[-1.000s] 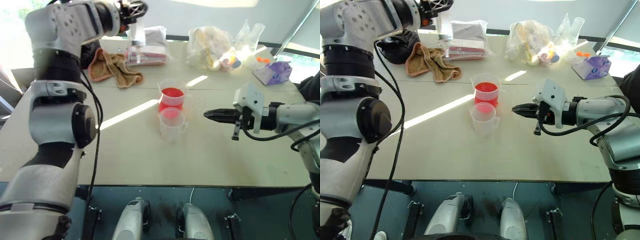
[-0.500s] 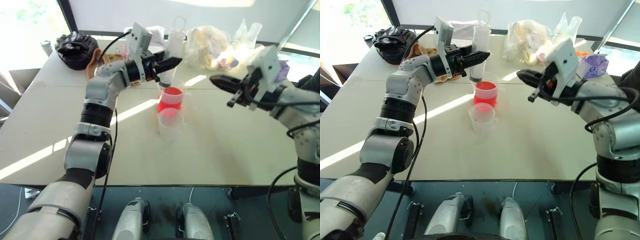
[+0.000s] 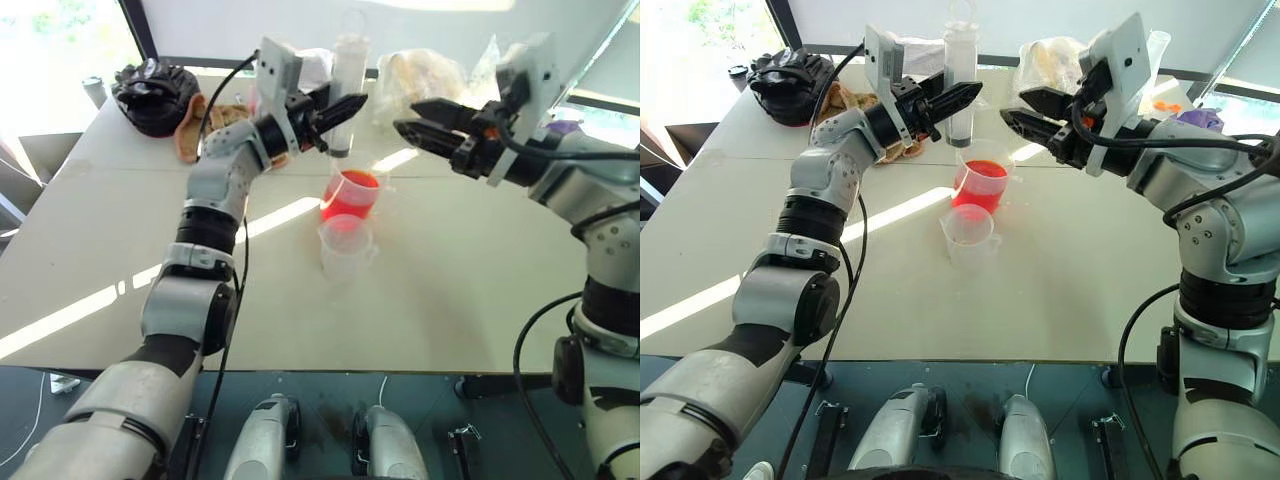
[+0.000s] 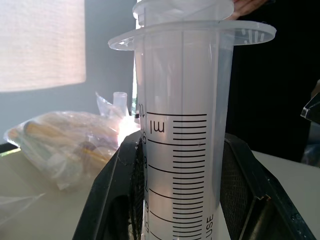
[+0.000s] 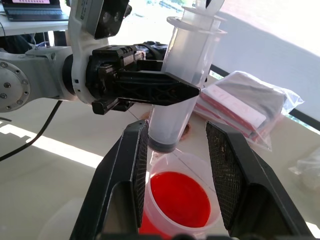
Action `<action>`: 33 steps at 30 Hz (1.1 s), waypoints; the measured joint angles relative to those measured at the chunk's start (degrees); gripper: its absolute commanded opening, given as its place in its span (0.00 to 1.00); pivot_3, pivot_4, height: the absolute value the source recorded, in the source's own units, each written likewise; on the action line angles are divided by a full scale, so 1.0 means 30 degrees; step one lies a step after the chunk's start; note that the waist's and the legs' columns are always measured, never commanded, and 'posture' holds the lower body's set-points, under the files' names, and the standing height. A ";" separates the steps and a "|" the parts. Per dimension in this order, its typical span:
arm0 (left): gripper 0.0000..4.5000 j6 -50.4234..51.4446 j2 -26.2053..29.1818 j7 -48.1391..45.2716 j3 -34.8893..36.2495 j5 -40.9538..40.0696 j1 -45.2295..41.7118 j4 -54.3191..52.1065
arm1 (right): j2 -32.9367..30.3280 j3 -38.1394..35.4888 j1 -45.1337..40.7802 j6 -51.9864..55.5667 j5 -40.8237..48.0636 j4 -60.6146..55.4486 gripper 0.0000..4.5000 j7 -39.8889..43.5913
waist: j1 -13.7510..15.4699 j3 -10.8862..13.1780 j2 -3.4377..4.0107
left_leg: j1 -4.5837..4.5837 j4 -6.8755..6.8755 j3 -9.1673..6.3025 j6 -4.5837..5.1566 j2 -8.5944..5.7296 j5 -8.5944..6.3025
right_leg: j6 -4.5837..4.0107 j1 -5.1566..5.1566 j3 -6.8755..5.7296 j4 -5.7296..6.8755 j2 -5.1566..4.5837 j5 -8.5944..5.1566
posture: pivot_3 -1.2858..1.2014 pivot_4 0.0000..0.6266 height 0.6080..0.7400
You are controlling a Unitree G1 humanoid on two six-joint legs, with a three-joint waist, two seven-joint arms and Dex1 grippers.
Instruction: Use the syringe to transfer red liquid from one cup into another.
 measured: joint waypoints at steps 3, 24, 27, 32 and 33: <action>0.31 0.1475 0.0150 -0.0233 0.0215 -0.0655 -0.0114 -0.0474 | 0.0003 0.0023 -0.0128 0.0064 0.0096 0.0000 0.41 -0.0003 | -0.0001 0.0000 0.0000 | 0.0002 0.0000 -0.0001 0.0006 0.0000 0.0004 | 0.0002 0.0003 0.0001 0.0001 0.0000 0.0002 | 0.52 0.24 1.00; 0.31 -0.2802 -0.1052 0.0740 -0.0266 0.0595 0.2549 -0.2195 | 0.0182 0.0109 -0.1357 0.0523 0.0790 0.0626 0.41 -0.0555 | -0.0016 -0.0005 0.0010 | 0.0003 0.0000 0.0008 0.0019 0.0002 0.0015 | 0.0012 -0.0002 0.0003 0.0002 0.0002 0.0018 | 0.52 0.24 1.00; 0.31 -0.4088 -0.1260 0.0942 -0.0274 0.1052 0.2610 -0.1366 | 0.0222 0.0171 -0.1772 0.0928 0.0741 0.0952 0.41 -0.1095 | -0.0008 -0.0005 0.0009 | 0.0000 0.0000 0.0009 0.0020 0.0002 0.0014 | 0.0011 -0.0005 0.0004 0.0001 -0.0003 0.0019 | 0.52 0.24 1.00; 0.31 -0.6157 -0.1627 0.0998 -0.0395 0.1735 0.3217 -0.0079 | 0.0323 0.0517 -0.2821 0.1389 0.0393 0.1673 0.41 -0.1929 | -0.0022 -0.0005 0.0010 | 0.0001 -0.0002 0.0007 0.0020 0.0002 0.0013 | 0.0009 -0.0008 0.0004 0.0002 -0.0005 0.0020 | 0.52 0.24 1.00; 0.31 -0.6376 -0.1641 0.1014 -0.0416 0.1818 0.3301 0.0176 | 0.0485 0.0562 -0.2988 0.1467 0.0392 0.1802 0.41 -0.2054 | -0.0027 -0.0005 0.0009 | -0.0001 -0.0002 0.0008 0.0020 0.0003 0.0013 | 0.0007 -0.0014 0.0004 0.0003 -0.0006 0.0021 | 0.52 0.24 1.00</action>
